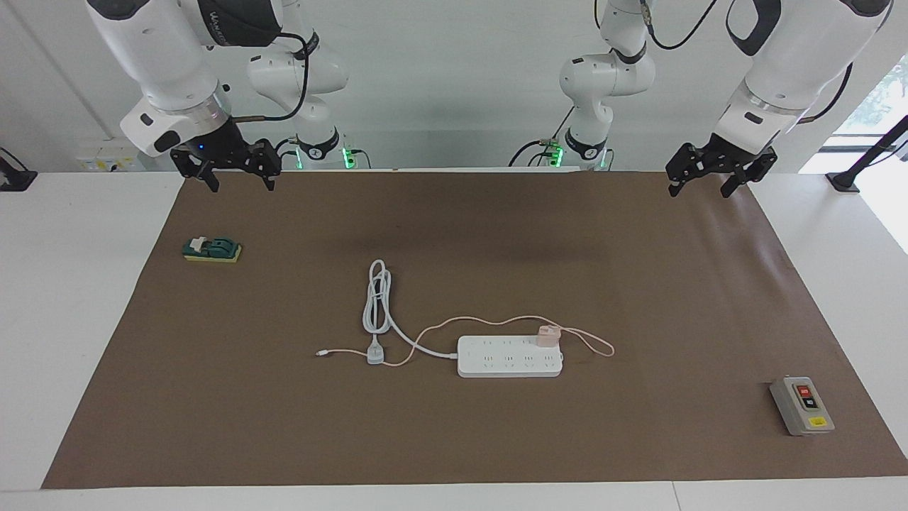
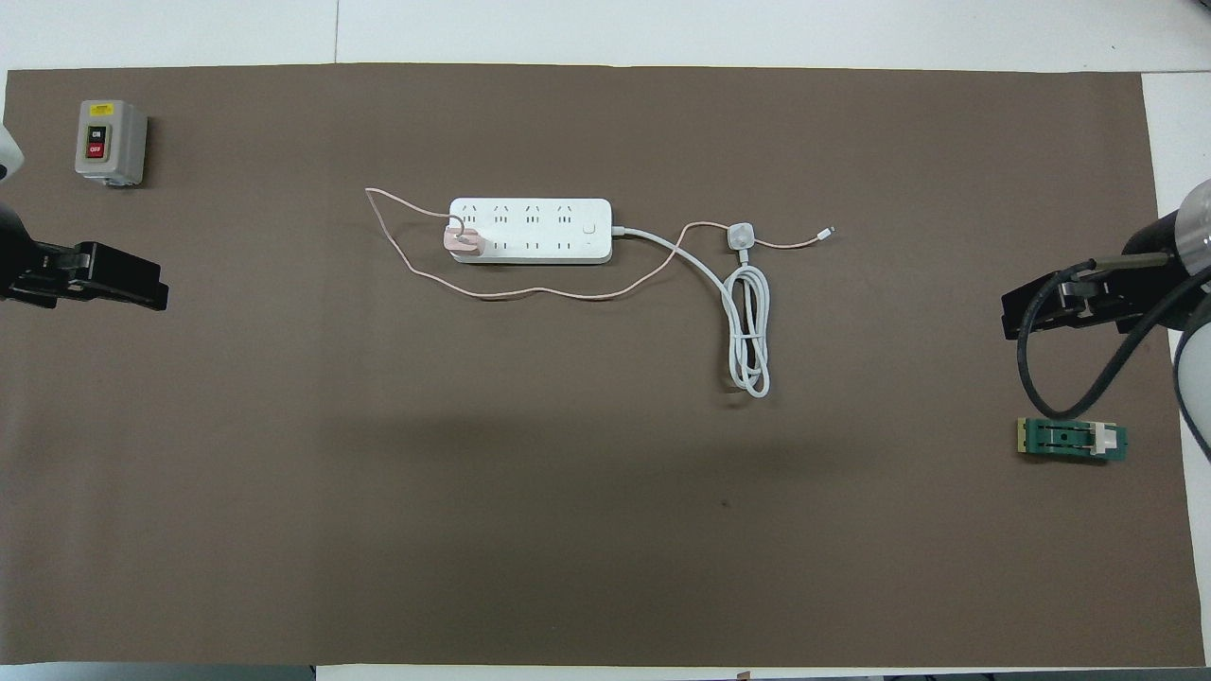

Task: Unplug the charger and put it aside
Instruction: 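Reach the left gripper to the pink charger while the right gripper reaches the strip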

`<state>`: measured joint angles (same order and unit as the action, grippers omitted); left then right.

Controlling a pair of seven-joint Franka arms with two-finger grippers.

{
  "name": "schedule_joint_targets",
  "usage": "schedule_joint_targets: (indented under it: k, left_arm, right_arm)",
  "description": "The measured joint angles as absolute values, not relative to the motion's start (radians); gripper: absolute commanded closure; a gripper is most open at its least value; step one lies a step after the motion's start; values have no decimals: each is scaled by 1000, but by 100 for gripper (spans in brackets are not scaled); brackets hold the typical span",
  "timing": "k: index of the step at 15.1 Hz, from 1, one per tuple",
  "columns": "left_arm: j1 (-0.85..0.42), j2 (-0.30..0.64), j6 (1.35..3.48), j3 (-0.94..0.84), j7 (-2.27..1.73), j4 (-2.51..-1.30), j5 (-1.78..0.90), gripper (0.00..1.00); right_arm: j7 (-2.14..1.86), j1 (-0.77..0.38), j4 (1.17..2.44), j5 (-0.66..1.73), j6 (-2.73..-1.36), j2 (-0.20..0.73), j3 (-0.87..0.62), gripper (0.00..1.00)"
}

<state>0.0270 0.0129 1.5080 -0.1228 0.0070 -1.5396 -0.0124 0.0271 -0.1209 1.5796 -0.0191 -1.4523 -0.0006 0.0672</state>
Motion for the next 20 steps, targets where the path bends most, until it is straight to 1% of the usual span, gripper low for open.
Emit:
schedule_joint_targets:
  k: [7,10,11,13,16,18,20]
  left_arm:
    - [27,13,1508,-123,6,-1539,-12,0]
    - [26,17,1508,-126,-24,-1539,-12,0]
    - [26,23,1508,-130,-56,-1539,-12,0]
    - [14,46,1535,-138,-159,-1539,-13,0]
    - [-68,98,1625,-146,-389,-1540,-13,0]
    - [-125,134,1664,-149,-573,-1539,-13,0]
    - [-159,166,1684,-151,-748,-1539,-13,0]
  right_arm:
    - [27,-120,1580,-19,-1472,0,66,0]
    - [27,-114,1582,-19,-1521,0,66,0]
    - [27,-108,1583,-19,-1557,0,66,0]
    - [27,-87,1587,-19,-1634,3,66,0]
    - [85,-74,1595,6,-1626,12,65,0]
    - [280,-104,1599,19,-1626,25,55,0]
    - [485,-157,1600,56,-1627,45,49,0]
